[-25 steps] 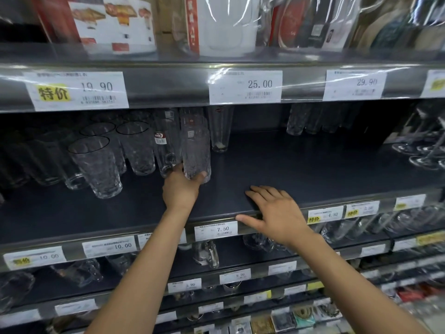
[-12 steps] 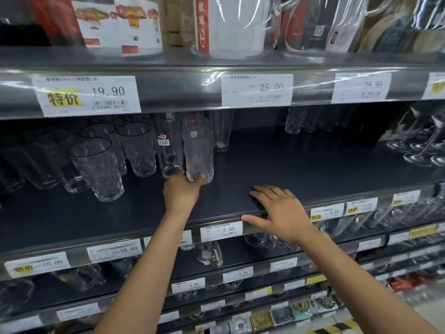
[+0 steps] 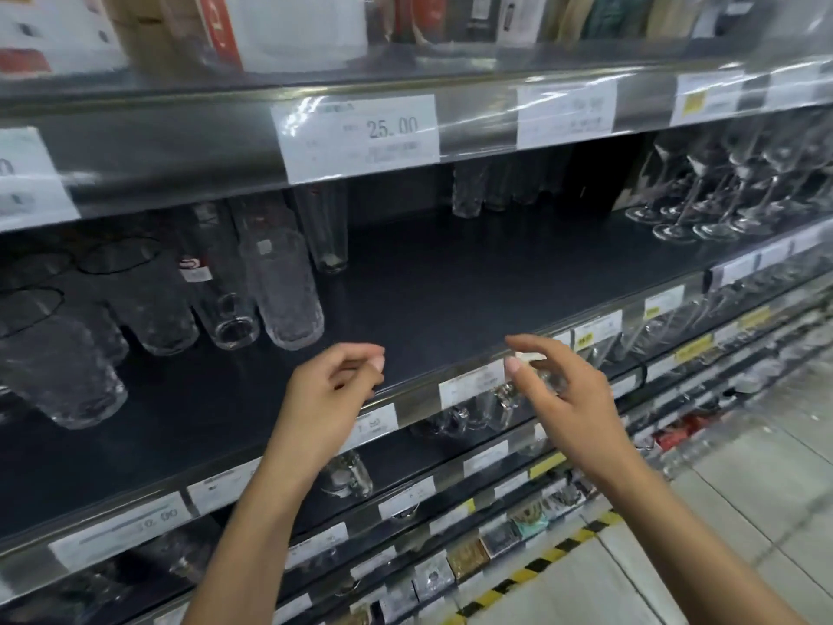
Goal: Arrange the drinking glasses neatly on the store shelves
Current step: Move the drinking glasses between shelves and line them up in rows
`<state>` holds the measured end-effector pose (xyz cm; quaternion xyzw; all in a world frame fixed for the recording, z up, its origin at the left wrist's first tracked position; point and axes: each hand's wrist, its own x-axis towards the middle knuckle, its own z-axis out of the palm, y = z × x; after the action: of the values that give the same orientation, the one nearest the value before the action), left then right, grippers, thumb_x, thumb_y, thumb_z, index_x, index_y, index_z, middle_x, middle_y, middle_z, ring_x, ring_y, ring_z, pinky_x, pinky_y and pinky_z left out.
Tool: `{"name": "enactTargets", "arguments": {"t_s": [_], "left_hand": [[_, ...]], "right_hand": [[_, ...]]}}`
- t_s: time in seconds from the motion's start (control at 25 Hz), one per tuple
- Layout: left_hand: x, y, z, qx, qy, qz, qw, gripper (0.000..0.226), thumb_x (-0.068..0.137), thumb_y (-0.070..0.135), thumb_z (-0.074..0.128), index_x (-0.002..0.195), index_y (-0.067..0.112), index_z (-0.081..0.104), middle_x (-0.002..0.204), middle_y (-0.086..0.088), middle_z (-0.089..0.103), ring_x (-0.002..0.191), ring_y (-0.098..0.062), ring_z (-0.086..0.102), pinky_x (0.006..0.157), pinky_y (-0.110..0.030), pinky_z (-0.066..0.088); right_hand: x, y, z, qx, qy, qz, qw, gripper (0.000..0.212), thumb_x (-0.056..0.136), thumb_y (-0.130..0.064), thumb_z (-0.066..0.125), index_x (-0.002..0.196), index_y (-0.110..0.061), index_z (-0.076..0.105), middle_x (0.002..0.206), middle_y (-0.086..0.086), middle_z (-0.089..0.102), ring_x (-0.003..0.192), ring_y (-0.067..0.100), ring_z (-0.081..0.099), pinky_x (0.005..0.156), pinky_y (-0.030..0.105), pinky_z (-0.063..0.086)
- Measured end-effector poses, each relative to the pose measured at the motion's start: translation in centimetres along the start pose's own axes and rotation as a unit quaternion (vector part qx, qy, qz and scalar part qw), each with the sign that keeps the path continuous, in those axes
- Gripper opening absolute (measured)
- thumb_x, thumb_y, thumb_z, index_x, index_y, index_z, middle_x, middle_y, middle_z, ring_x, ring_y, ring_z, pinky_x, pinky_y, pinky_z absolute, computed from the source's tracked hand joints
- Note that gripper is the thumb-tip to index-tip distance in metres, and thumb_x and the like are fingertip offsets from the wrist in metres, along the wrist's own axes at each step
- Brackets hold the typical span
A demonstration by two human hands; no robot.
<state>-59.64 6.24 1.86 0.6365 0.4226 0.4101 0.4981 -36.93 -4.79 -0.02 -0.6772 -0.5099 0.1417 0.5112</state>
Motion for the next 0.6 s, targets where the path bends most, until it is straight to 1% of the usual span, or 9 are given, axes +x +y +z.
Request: {"name": "enactTargets", "arguments": {"t_s": [0.08,0.2,0.28,0.36,0.44,0.6], "left_hand": [[-0.2,0.7,2.8,-0.008,-0.051,0.025,0.998,0.013,0.093,0.015,0.066,0.097,0.023,0.075,0.096,0.004,0.076,0.092,-0.013,0.073,0.087,-0.034,0.058],[-0.4,1.8,7.6,-0.009,-0.117,0.049,0.992,0.014,0.094,0.016,0.065,0.097,0.026,0.074,0.098,0.007,0.076,0.094,-0.013,0.072,0.089,-0.040,0.058],[-0.6,2.4,10.6,-0.006,-0.148,0.062,0.987,0.015,0.094,0.016,0.065,0.097,0.027,0.074,0.098,0.007,0.076,0.096,-0.015,0.072,0.091,-0.043,0.057],[-0.5,2.7,13.5,-0.002,-0.163,0.067,0.984,0.015,0.095,0.016,0.064,0.097,0.027,0.074,0.098,0.007,0.076,0.094,-0.014,0.072,0.088,-0.040,0.057],[-0.3,3.1,16.7,-0.006,-0.169,0.062,0.984,0.016,0.096,0.013,0.063,0.098,0.024,0.074,0.097,0.005,0.076,0.091,-0.012,0.073,0.083,-0.033,0.059],[1.0,3.6,23.4,-0.010,-0.138,0.061,0.988,0.015,0.095,0.011,0.063,0.097,0.021,0.074,0.095,0.003,0.076,0.088,-0.013,0.073,0.076,-0.027,0.059]], "right_hand": [[-1.4,1.1,-2.8,0.006,0.042,0.029,0.999,0.024,0.091,-0.044,0.062,0.115,-0.041,0.065,0.114,-0.018,0.066,0.109,0.003,0.061,0.094,0.034,0.052],[-3.1,2.6,-7.1,-0.012,0.075,0.058,0.995,0.025,0.091,-0.044,0.063,0.116,-0.041,0.065,0.114,-0.021,0.067,0.105,0.004,0.063,0.090,0.038,0.055],[-3.6,3.7,-9.6,-0.013,0.097,0.075,0.992,0.026,0.091,-0.041,0.064,0.116,-0.038,0.066,0.111,-0.021,0.068,0.104,0.003,0.063,0.091,0.035,0.055],[-3.6,5.2,-11.9,-0.008,0.117,0.091,0.989,0.026,0.090,-0.041,0.065,0.115,-0.036,0.067,0.107,-0.023,0.069,0.105,-0.002,0.063,0.092,0.029,0.052],[-3.0,7.1,-14.3,-0.006,0.121,0.097,0.988,0.027,0.089,-0.043,0.065,0.115,-0.036,0.067,0.107,-0.023,0.069,0.105,-0.003,0.063,0.092,0.027,0.051],[0.0,11.5,-19.0,0.006,0.101,0.097,0.990,0.026,0.090,-0.039,0.068,0.115,-0.037,0.066,0.107,-0.018,0.070,0.104,0.002,0.064,0.092,0.032,0.053]]}}
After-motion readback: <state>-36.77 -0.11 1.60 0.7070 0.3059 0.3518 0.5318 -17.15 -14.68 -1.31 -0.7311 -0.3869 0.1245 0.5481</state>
